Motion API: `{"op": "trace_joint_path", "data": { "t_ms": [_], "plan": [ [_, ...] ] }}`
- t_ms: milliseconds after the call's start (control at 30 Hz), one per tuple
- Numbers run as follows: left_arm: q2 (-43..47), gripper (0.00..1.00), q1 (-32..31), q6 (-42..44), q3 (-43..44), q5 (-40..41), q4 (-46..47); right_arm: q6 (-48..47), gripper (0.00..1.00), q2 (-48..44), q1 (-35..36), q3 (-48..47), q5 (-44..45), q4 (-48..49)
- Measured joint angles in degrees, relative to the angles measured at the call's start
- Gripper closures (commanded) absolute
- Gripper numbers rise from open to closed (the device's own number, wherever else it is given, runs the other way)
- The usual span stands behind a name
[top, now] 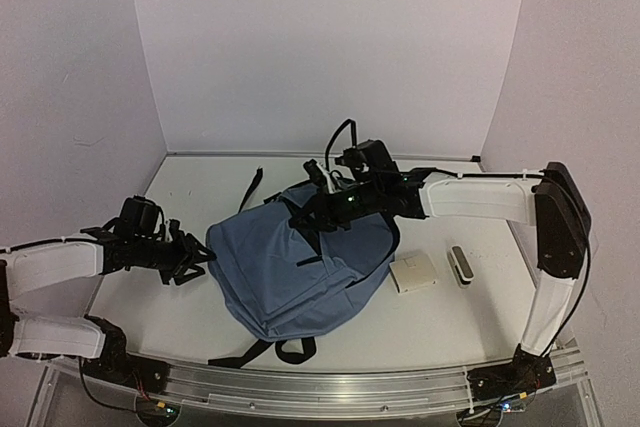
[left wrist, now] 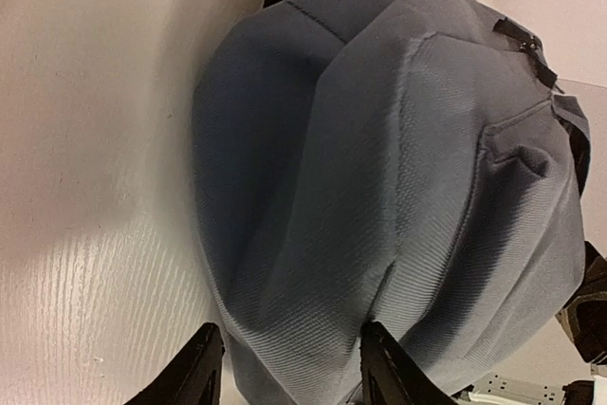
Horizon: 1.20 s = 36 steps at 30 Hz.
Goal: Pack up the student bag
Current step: Adjust the student bag at the center of the board.
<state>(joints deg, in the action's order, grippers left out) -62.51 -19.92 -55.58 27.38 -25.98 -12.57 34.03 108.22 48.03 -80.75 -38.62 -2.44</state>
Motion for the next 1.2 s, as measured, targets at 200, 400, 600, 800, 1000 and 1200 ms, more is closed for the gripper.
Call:
{"op": "trace_joint_path", "data": {
  "t_ms": [200,400,600,800,1000,1200],
  "plan": [
    [-1.1,0.69,0.1,-2.5,-2.7,-2.8,6.5,0.6,1.0,-1.0,0.0,0.9,0.2,0.3],
    [-6.5,1.0,0.1,-3.2,-2.6,-5.6,13.8,2.3,1.0,-2.1,0.0,2.7,0.1,1.9],
    [-10.5,1.0,0.1,-1.8,0.4,-5.6,15.0,4.3,1.0,-4.2,0.4,5.0,0.4,3.2],
    [-19.0,1.0,1.1,3.3,10.1,-4.3,12.0,7.0,1.0,-5.6,1.5,7.4,1.0,6.6],
    [-28.7,0.83,3.6,7.2,18.1,-8.0,12.3,9.4,0.88,-5.7,2.7,8.5,2.9,10.3],
    [-30.8,0.38,5.0,11.4,23.9,-5.4,9.1,8.7,0.41,-7.0,3.4,8.5,6.8,10.1]
  ]
}}
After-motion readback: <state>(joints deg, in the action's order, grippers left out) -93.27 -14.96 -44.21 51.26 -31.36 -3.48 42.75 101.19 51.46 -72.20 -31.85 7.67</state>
